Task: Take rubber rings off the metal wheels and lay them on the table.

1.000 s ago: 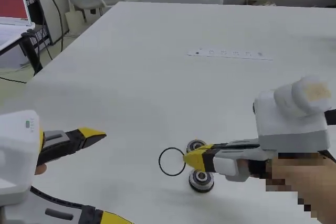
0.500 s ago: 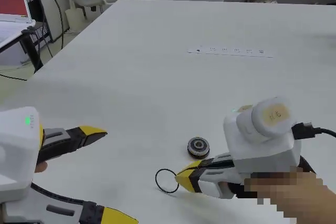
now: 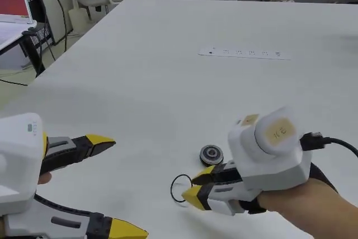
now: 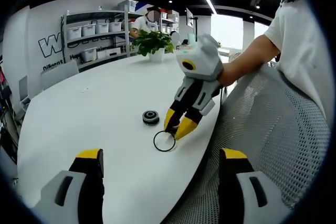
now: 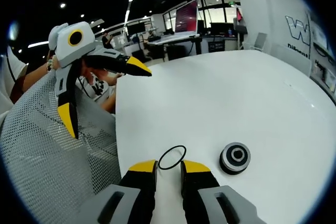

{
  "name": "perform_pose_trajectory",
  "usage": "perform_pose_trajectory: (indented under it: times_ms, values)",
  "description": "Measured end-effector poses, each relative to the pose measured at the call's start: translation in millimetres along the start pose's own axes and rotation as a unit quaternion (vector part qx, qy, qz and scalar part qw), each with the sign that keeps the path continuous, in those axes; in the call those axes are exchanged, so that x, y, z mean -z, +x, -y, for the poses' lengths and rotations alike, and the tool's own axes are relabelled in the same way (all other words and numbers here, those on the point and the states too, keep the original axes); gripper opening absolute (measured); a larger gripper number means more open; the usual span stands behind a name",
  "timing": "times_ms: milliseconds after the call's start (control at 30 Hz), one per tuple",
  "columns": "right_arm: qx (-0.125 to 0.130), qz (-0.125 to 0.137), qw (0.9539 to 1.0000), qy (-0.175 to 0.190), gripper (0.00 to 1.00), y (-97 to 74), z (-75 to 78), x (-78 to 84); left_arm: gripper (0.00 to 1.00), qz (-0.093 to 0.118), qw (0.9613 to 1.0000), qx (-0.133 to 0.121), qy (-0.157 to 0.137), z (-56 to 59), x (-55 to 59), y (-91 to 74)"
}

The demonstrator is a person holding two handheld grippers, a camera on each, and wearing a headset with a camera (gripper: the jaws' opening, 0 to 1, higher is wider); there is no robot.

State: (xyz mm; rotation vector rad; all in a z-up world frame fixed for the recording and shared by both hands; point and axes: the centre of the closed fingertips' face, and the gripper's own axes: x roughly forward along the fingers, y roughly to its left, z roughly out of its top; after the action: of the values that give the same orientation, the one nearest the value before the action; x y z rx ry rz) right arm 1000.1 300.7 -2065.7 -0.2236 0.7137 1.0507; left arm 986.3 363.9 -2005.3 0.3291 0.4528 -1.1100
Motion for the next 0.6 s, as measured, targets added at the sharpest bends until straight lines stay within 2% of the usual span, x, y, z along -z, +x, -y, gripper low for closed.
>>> perform_pose_trajectory:
  times_ms: [100, 267, 600]
  values:
    - [0.000, -0.019, 0.9990, -0.040, 0.20, 2.7, -2.7, 4.5, 0.89, 0.000, 1.0000, -0.001, 0.000, -0.2, 0.1, -0.1]
    - [0.002, -0.021, 0.9978, -0.062, 0.23, 3.3, -4.6, 3.3, 0.87, -0.001, 1.0000, -0.002, 0.002, -0.8, 0.0, -0.5]
    - [0.021, 0.006, 0.9993, -0.031, 0.24, -9.0, 13.2, -9.1, 0.86, -0.002, 1.0000, -0.003, 0.003, -0.8, 0.5, -0.7]
